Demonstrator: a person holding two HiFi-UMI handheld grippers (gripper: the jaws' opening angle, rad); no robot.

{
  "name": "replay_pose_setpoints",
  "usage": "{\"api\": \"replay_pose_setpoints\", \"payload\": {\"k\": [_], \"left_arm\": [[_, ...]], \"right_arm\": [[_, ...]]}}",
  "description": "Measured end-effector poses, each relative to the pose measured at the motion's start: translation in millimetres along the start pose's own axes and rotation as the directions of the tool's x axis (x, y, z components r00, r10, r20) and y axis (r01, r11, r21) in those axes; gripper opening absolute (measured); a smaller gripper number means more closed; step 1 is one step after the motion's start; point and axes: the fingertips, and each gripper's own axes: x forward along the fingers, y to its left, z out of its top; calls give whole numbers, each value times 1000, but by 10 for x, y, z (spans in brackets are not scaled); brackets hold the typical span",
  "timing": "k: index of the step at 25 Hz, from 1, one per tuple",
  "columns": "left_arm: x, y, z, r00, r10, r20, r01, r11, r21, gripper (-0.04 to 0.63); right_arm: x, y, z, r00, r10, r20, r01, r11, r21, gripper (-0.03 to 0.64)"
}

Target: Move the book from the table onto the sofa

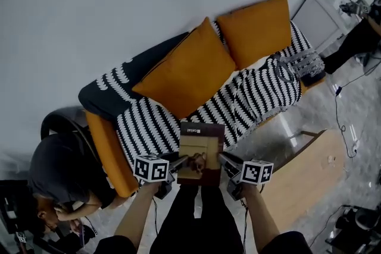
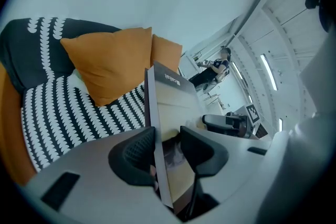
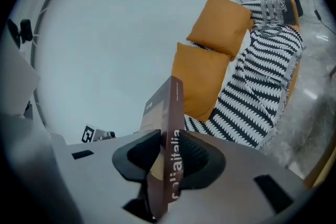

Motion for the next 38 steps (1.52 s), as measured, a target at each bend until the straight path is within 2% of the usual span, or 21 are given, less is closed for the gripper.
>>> {"api": "replay_pose_setpoints", "payload": {"k": [9,17,23,35,38], "left_arm": [[416,326,124,1000,-4,-18,3,1000,-14,160],[1112,934,162,999,-9,-37,9,1000,-5,160],[1610,1406,138,999,-7,-40,5,999,-51,160],[2174,1943,133,1000,-5,9,6,996,-84,160],[2180,2125,147,998,60,30,-57,995,-79,161]], "right_arm": [[294,-421,174,1000,1,15,-1,1000,12,126],[779,-1174,244,1000,-1,22,1,1000,6,126],[1181,-1746,319,1000,-1,11,1,1000,15,126],[1623,-2405,370,1000,-9,20,8,999,43,126],[1674,-2519,395,998,-54,35,52,997,53,126]]}}
